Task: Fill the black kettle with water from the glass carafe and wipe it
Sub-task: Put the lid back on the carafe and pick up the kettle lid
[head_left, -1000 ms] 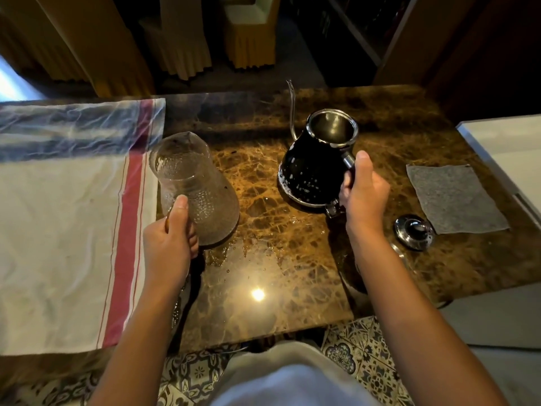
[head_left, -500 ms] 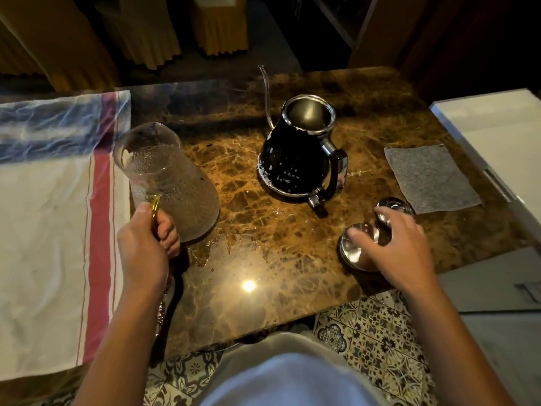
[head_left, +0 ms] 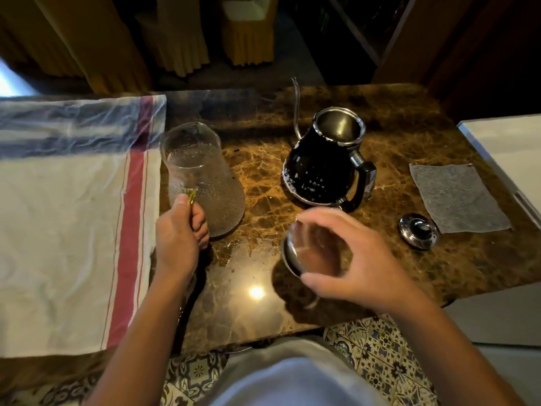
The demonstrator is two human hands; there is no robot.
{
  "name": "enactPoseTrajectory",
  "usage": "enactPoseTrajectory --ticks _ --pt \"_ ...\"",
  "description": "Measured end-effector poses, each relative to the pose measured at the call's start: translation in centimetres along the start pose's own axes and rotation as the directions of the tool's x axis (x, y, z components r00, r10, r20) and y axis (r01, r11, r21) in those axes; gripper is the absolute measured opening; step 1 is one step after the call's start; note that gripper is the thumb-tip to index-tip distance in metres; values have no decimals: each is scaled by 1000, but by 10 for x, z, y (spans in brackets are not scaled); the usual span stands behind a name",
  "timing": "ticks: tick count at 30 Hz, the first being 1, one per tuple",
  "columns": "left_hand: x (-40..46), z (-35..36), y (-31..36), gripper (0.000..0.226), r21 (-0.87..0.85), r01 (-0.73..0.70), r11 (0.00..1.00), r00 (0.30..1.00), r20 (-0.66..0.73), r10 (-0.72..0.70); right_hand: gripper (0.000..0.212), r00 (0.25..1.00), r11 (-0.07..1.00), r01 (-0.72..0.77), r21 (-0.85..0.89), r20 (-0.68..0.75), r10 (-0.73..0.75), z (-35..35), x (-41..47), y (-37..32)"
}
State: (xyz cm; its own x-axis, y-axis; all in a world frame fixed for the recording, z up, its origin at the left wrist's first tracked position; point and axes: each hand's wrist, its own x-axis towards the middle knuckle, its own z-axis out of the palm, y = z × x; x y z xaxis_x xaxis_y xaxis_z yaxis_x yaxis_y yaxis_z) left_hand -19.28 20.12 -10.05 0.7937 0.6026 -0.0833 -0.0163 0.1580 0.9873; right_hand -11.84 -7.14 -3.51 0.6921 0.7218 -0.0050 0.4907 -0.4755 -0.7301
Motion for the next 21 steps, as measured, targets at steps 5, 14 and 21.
enactPoseTrajectory --ticks 5,14,21 --pt "-1 -1 1 55 18 -17 1000 1000 6 17 77 908 929 345 136 -299 -294 1 89 -64" --pt "-4 4 5 47 -36 37 999 998 -59 -39 73 844 903 427 -47 -337 -417 32 172 -105" --pt "-6 3 3 47 -1 3 1000 999 -53 -3 63 881 910 396 -124 -226 -415 42 173 -96"
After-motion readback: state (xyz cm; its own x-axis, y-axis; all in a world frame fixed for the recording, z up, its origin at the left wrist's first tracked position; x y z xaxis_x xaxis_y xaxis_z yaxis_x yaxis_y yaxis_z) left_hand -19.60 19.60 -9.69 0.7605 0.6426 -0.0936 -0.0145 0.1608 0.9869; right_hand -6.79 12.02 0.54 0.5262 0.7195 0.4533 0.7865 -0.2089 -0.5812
